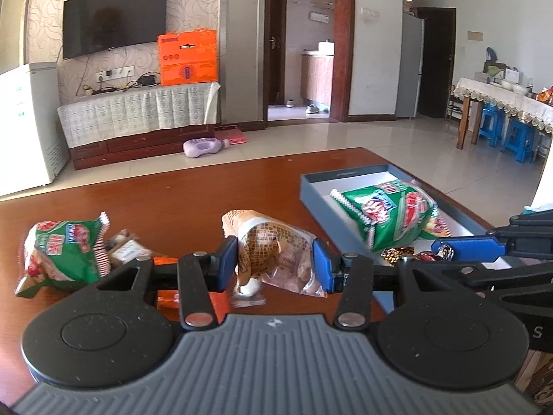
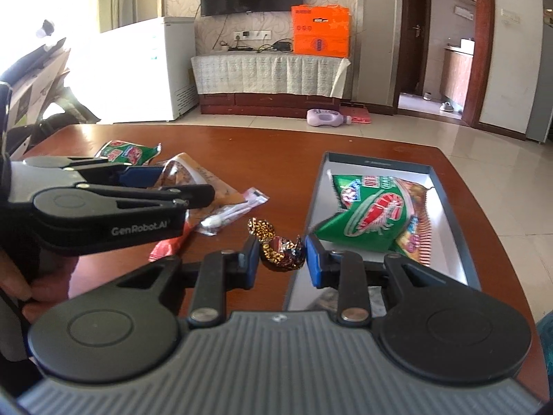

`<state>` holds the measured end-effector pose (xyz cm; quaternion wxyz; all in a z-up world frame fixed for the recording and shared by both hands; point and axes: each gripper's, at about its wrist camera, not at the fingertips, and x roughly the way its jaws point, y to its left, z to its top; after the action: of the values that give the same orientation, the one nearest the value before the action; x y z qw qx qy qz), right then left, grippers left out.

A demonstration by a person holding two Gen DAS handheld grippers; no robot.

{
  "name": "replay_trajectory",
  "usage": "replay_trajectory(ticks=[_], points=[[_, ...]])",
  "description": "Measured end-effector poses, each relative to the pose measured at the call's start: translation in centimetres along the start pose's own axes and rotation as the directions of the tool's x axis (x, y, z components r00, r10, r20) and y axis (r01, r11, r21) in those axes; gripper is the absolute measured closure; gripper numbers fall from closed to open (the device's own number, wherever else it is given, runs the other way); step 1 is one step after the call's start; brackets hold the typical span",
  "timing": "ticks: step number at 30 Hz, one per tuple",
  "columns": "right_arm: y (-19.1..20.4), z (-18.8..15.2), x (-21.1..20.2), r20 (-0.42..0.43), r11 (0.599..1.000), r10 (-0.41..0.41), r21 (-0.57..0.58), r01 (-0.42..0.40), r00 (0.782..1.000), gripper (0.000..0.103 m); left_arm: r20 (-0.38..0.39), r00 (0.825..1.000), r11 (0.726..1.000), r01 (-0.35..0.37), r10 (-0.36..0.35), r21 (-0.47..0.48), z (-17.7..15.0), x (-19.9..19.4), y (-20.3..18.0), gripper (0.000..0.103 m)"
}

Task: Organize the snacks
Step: 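Carry the pastry bag and gold chocolate over the white box with both tools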

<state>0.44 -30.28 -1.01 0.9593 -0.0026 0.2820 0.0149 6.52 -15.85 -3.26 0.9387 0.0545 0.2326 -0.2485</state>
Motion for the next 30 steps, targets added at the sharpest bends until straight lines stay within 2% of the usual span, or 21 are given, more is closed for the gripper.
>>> replay_trajectory(ticks=[12, 30], points=[[-3.5, -0.7, -0.9, 0.006, 0.996, -0.06, 0.059, 0.059, 0.998, 0.071, -0.006, 0.998, 0.998, 0.057, -0.057, 0.006, 0.7, 2.0, -3.7, 0.05], [-5.5, -1.6, -1.3, -0.01, 0.991, -0.096, 0.088, 0.097, 0.995, 0.071, -0.018, 0.992, 0.992, 0.128, -0.128, 0.007, 1.8, 4.9, -7.3, 0.05]])
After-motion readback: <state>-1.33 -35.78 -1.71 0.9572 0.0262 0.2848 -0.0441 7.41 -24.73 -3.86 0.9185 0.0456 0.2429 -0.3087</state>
